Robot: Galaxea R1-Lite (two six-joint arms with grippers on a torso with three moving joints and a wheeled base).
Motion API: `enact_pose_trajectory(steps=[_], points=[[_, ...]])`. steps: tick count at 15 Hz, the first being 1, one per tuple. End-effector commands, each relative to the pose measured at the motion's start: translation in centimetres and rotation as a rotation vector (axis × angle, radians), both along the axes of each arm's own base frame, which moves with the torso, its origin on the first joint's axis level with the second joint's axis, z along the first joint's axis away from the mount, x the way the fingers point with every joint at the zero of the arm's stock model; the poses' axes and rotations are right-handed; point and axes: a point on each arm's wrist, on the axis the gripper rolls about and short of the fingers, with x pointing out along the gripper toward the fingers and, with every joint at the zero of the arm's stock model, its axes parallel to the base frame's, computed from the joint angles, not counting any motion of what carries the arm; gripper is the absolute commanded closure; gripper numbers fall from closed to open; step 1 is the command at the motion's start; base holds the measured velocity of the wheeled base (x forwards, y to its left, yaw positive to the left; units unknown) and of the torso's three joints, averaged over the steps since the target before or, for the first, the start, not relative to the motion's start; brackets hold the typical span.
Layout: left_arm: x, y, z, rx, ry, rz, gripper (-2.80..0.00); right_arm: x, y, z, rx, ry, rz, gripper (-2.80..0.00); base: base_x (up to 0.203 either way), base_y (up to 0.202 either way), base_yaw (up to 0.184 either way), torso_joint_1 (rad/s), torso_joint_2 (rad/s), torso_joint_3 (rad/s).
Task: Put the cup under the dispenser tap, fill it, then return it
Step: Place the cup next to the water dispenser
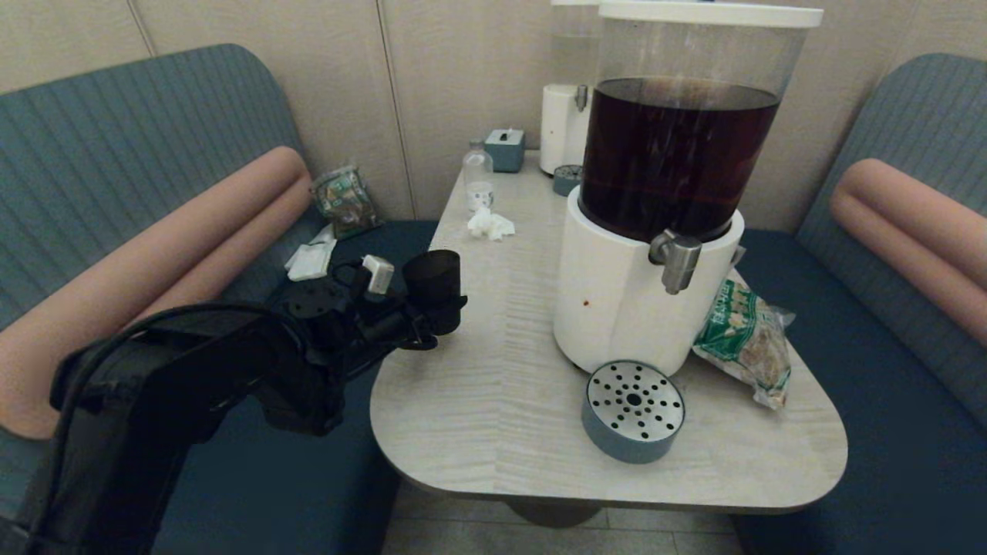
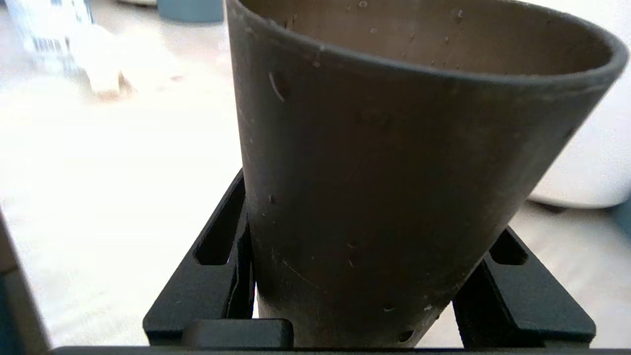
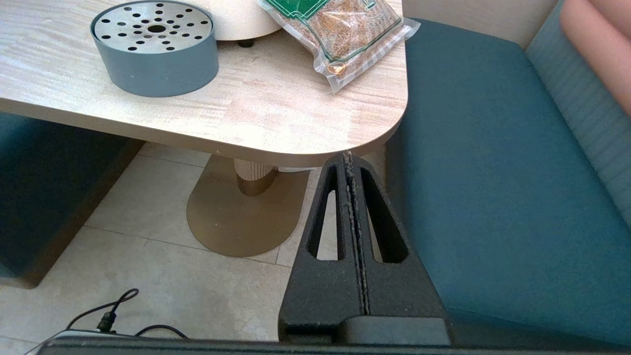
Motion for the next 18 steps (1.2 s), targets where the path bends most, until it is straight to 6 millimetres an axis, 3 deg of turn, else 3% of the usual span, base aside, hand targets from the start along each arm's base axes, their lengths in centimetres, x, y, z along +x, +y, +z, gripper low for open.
enact_pose_trajectory(steps=[1, 6, 7, 14, 18], points=[[1.0, -0.2, -2.8, 0.002, 0.029, 0.0, 0.0, 0.0, 0.0, 0.0, -0.001, 0.001, 0.001, 0.0, 0.0, 0.0, 0.0, 0.0, 0.0, 0.0], [1.3, -0.2, -3.9, 0.001, 0.044, 0.001, 0.0, 0.0, 0.0, 0.0, -0.001, 0.002, 0.001, 0.0, 0.0, 0.0, 0.0, 0.0, 0.0, 0.0], [1.3, -0.2, -4.0, 0.001, 0.044, 0.001, -2.8, 0.0, 0.0, 0.0, -0.001, 0.001, 0.001, 0.0, 0.0, 0.0, 0.0, 0.0, 0.0, 0.0], [0.9, -0.2, -2.4, 0.001, 0.019, 0.003, -2.8, 0.0, 0.0, 0.0, -0.001, 0.001, 0.001, 0.0, 0.0, 0.0, 0.0, 0.0, 0.0, 0.0], [-0.7, 0.1, -1.0, 0.011, 0.039, 0.005, -2.8, 0.0, 0.0, 0.0, -0.001, 0.003, 0.001, 0.0, 0.0, 0.0, 0.0, 0.0, 0.0, 0.0]])
